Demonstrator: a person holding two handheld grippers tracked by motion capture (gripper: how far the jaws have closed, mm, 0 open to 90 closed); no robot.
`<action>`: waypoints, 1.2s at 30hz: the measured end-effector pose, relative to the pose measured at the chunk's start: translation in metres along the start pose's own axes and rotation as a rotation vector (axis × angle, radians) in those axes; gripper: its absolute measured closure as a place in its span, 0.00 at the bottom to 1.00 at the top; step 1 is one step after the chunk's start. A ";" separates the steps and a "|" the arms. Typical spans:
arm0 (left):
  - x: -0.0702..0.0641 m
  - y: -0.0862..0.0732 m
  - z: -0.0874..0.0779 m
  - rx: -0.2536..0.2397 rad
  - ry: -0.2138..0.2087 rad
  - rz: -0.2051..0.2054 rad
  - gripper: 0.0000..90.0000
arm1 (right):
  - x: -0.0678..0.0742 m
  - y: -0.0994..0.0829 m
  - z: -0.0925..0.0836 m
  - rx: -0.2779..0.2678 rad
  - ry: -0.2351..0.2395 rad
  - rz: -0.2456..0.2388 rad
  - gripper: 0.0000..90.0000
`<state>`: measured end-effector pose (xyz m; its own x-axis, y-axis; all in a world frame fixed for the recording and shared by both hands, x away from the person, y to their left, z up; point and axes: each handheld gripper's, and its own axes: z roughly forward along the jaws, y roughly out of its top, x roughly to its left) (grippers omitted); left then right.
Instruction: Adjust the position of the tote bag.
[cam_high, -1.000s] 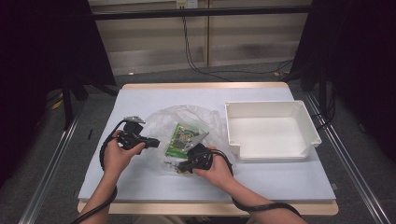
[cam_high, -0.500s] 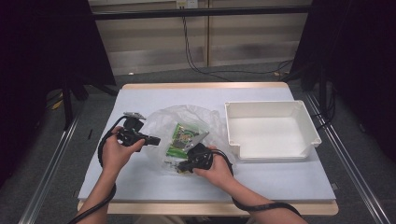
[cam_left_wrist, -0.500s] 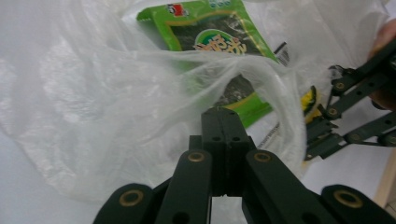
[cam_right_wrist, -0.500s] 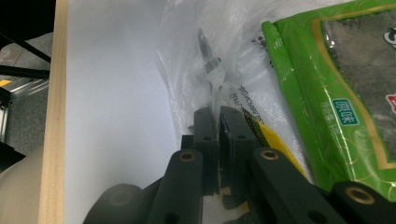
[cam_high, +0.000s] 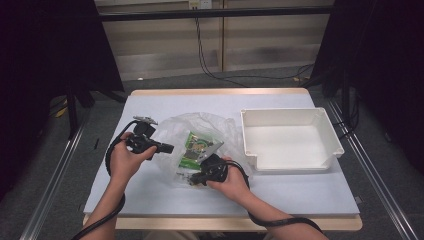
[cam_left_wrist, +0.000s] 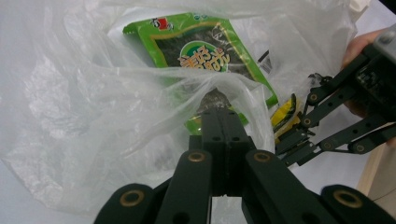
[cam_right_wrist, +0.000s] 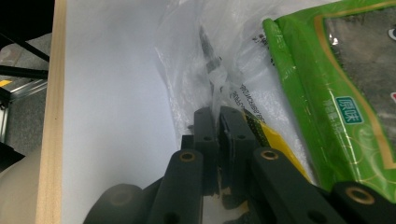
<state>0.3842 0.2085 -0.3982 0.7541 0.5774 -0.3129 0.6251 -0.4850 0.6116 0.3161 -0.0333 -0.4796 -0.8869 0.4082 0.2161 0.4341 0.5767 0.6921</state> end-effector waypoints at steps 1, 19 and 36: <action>0.000 0.002 0.000 -0.009 0.006 -0.011 1.00 | 0.000 0.000 0.000 -0.001 0.000 -0.004 0.95; 0.000 0.026 0.013 -0.028 0.018 -0.003 1.00 | 0.000 -0.002 0.001 -0.001 0.005 0.000 0.95; -0.024 0.022 0.058 -0.006 0.004 0.065 1.00 | 0.000 -0.002 0.002 0.003 -0.001 -0.008 0.95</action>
<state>0.3911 0.1458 -0.4197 0.7923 0.5474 -0.2696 0.5736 -0.5174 0.6351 0.3155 -0.0334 -0.4821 -0.8903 0.4044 0.2093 0.4271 0.5824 0.6917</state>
